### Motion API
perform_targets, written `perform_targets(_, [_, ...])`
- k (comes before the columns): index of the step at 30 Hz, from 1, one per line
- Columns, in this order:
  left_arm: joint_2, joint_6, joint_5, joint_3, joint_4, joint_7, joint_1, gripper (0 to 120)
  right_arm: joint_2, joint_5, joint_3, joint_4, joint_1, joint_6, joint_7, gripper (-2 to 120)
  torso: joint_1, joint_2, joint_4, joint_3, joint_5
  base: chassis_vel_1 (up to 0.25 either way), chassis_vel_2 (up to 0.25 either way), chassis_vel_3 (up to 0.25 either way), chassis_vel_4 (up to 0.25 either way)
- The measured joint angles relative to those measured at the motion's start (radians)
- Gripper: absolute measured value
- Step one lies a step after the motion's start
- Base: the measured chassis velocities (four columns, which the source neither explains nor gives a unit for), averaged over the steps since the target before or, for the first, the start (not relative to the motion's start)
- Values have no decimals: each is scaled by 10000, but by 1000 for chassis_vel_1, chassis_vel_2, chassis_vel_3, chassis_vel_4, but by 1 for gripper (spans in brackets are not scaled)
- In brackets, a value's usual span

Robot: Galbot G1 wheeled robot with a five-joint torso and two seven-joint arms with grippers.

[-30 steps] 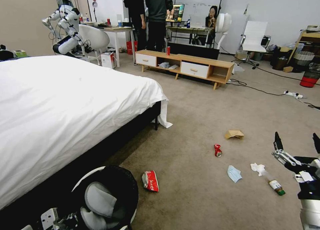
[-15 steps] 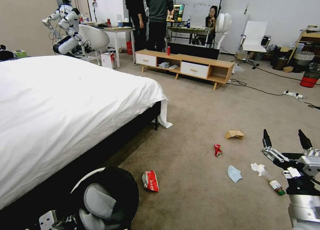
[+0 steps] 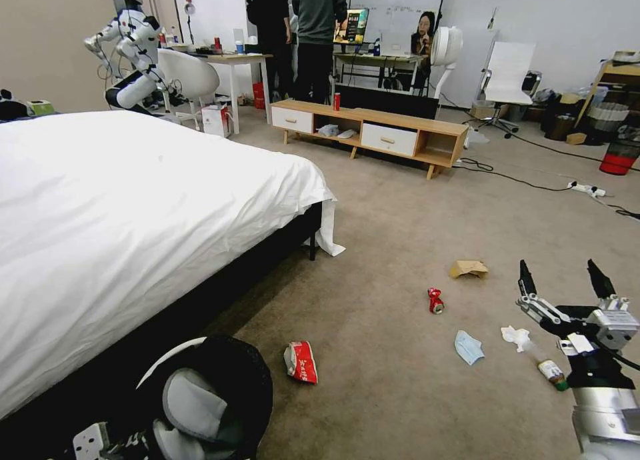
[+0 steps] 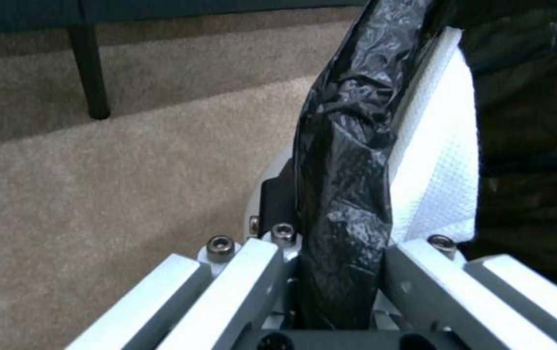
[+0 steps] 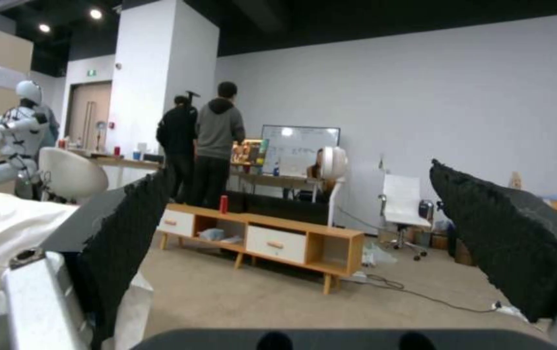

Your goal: Pick up the trash bin, then pick up the garbage from the floor and place it into the trash bin.

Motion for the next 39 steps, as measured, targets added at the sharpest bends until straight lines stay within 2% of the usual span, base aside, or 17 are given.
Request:
perform_targets(10, [5, 0, -98, 90, 178, -1, -151, 1, 83, -104, -24, -243, 37, -46, -6, 100, 0, 0, 0, 1, 1, 0, 0, 0, 0])
perform_targets(19, [7, 0, -197, 351, 471, 9, -344, 1, 228, -321, -7, -356, -141, -29, -13, 100, 0, 0, -1, 0, 1, 0, 0, 0, 0])
perform_targets(39, [8, 0, -491, 284, 227, 23, -10, 1, 201, -275, 52, -305, -212, 102, -31, 100, 0, 0, -1, 0, 2, 0, 0, 0, 0])
